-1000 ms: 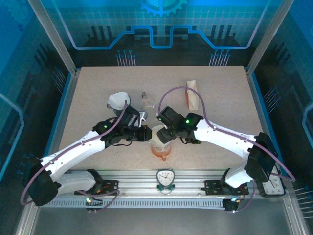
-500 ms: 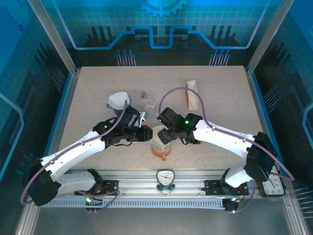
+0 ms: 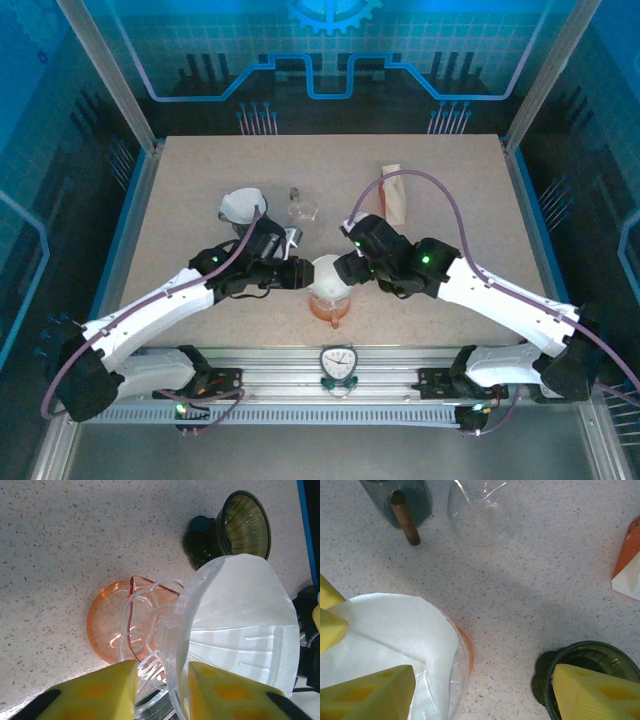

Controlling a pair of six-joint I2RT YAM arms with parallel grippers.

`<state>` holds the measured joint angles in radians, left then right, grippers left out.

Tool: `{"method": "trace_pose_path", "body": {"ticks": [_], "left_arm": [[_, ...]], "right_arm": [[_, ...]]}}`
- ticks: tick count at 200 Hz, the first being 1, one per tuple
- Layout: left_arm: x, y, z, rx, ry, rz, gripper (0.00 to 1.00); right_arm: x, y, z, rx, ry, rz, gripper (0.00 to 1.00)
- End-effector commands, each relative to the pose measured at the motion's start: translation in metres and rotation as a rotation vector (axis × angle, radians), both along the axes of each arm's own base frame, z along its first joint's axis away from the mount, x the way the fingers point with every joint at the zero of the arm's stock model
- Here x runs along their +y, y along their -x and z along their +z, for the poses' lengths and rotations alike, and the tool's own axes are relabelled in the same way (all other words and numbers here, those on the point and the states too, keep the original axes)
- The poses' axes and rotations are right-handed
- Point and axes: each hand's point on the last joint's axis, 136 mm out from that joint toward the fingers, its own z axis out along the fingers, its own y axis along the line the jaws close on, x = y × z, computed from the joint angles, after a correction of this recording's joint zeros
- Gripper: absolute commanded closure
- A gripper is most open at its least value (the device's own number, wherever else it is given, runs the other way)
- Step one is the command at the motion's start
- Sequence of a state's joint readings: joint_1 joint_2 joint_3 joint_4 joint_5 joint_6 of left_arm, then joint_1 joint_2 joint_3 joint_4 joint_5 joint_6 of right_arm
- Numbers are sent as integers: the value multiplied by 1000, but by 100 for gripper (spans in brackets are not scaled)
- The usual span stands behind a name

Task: Place the coffee filter in the dripper

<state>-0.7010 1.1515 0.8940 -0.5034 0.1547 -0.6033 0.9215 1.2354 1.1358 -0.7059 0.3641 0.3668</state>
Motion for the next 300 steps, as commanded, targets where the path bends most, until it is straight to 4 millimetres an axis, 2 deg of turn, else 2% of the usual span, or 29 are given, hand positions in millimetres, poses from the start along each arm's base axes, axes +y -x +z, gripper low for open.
{"method": "trace_pose_path", "body": {"ticks": [1,76,115,152,176,203,241,267,300], "left_arm": [[4,4,7,3,16,10,62],[8,5,29,-35,58,33,40],[19,3,43,-93,64,81,22],[41,-2,43,-164,42,180,3],[51,-1,33,-179,47,226,1],[60,3,26,-191,61,264,1],[70,8,21,-216,85,299,1],[80,13,13,-222,92,338,1],[89,20,-7,-188,118,387,1]], "right_arm": [[-12,-2,5,-27,-10,-52,26],[-30,3,18,-58,-43,-109,26],[-44,7,22,-74,-58,-144,25],[-53,11,13,-58,-73,-152,26],[-44,4,14,-35,-103,-111,26],[-28,-19,29,-30,-157,-70,26],[3,-72,30,33,-249,-4,26],[33,-115,18,86,-276,58,25],[64,-164,-19,173,-267,87,28]]}}
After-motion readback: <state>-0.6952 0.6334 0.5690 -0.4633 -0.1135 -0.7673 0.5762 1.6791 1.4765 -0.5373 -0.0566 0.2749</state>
